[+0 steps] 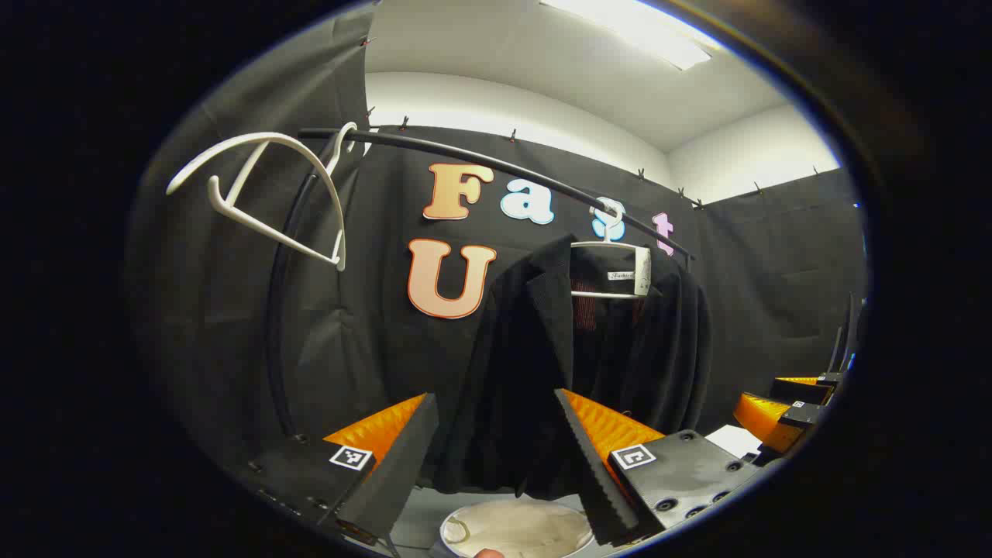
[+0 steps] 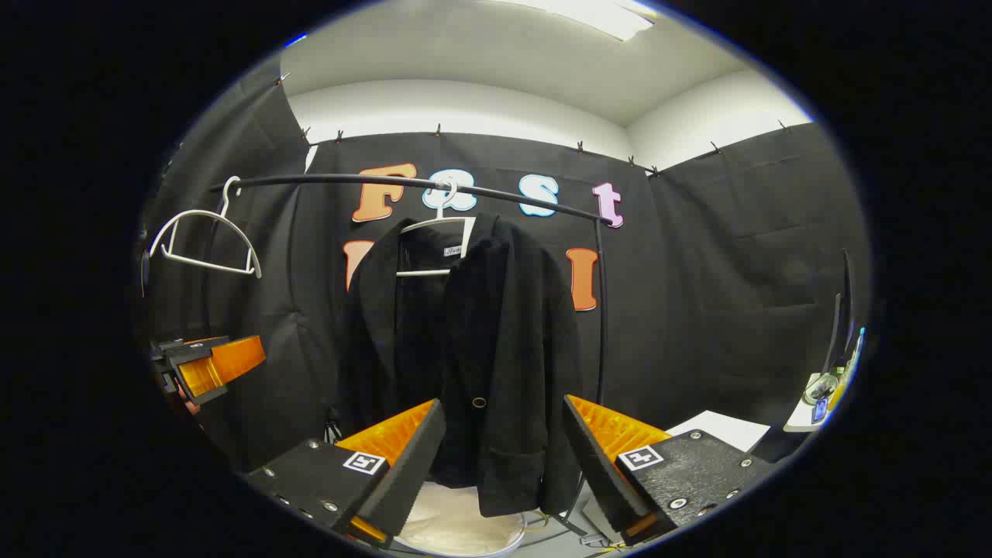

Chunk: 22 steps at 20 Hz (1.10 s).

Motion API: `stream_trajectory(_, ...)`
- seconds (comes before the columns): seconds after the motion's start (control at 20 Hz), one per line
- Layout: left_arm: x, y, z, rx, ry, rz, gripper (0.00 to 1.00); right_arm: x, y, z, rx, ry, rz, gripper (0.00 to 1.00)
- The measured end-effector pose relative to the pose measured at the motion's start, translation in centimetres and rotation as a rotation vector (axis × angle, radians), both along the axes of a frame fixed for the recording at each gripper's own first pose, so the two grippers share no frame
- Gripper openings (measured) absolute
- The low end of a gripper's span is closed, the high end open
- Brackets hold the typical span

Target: Grasp the clothes on the hanger with both hands and then place them into the laundry hamper below.

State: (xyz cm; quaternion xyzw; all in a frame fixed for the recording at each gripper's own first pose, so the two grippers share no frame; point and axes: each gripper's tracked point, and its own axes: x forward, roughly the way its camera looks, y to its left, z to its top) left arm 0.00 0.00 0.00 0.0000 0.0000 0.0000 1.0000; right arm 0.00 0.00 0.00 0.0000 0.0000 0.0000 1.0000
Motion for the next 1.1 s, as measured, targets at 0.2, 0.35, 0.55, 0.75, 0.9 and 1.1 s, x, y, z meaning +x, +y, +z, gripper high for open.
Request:
stream_trajectory(0.2, -0.1, 0.0, 0.2, 0.004, -0.005, 0.001, 0.96, 0.1, 0.3, -0.1, -0.003, 0.004, 0.011, 0.94)
stream_trajectory(0.35, -0.3, 0.0, 0.2, -0.018, -0.011, 0.001, 1.0, 0.4, 0.7, 0.4, -0.005, -0.002, 0.022, 0.94)
stream_trajectory(0.55, -0.3, 0.5, 0.3, -0.032, -0.017, 0.006, 0.96, 1.1, 1.7, 1.5, -0.025, -0.025, 0.04, 0.93)
stream_trajectory(0.75, 0.1, 0.5, 0.7, -0.047, -0.027, -0.009, 0.96, 1.8, 2.7, 2.2, -0.02, -0.034, 0.053, 0.93)
stream_trajectory(0.9, 1.0, -0.2, 0.4, -0.051, -0.015, -0.039, 0.96, 3.0, 2.9, 2.5, -0.028, -0.037, 0.038, 0.93)
stream_trajectory(1.1, 3.2, -1.9, -0.1, -0.116, 0.012, -0.099, 0.96, 7.4, 3.4, 2.9, -0.012, -0.043, 0.01, 0.93)
